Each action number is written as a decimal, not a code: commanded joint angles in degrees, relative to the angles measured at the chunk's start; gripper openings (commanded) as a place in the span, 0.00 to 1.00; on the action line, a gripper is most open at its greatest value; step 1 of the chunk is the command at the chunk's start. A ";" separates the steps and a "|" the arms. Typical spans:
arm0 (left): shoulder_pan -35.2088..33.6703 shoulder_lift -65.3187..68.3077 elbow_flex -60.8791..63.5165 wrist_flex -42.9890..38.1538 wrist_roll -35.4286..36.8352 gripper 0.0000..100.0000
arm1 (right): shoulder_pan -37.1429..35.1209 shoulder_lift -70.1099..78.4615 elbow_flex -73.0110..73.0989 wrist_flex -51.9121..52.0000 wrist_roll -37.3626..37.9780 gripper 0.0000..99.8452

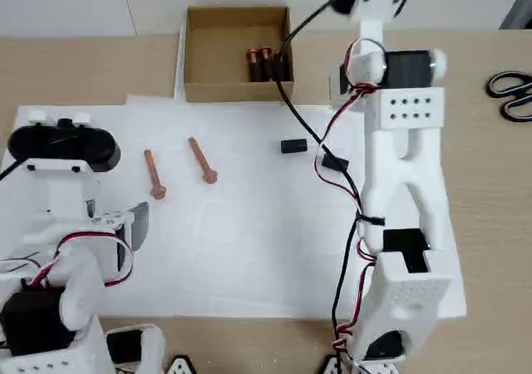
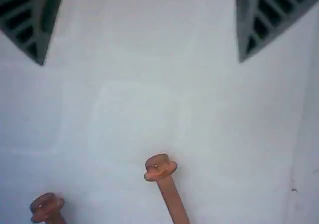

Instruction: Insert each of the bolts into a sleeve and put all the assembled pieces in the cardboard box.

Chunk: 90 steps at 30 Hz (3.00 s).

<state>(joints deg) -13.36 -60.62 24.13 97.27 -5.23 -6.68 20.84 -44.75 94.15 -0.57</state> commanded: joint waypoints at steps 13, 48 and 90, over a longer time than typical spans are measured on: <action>-0.18 -5.36 0.40 -1.41 4.92 0.24 | -4.35 11.47 6.15 1.89 30.33 0.23; -0.26 -5.54 0.40 -1.41 5.01 0.24 | -1.89 22.81 6.15 0.92 41.23 0.23; -0.18 -11.08 3.21 -2.64 5.01 0.24 | -1.36 10.95 6.59 2.42 22.68 0.00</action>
<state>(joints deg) -13.36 -71.60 27.38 96.13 -0.66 -8.18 36.48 -38.24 95.74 26.15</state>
